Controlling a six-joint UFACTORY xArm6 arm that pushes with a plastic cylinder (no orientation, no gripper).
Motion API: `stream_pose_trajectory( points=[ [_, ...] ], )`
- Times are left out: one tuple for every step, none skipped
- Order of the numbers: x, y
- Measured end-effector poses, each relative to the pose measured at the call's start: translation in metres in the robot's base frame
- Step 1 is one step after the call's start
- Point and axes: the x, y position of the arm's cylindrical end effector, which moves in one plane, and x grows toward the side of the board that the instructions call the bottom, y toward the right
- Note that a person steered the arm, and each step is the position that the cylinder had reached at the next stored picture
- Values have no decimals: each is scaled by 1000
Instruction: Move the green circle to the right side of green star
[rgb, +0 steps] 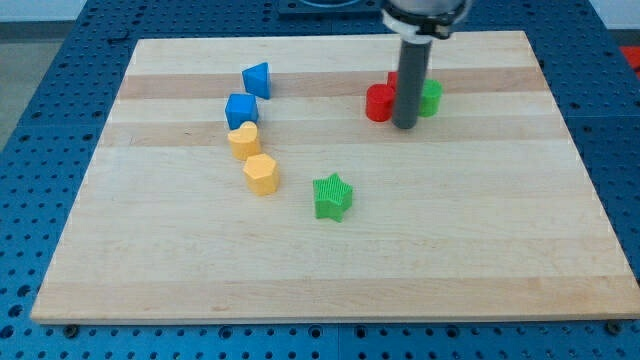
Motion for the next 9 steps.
stream_pose_trajectory(
  points=[
    [14, -5],
    [32, 7],
    [31, 51],
    [16, 98],
    [-26, 125],
    [-62, 125],
    [-67, 120],
    [-67, 102],
    [-67, 83]
  ],
)
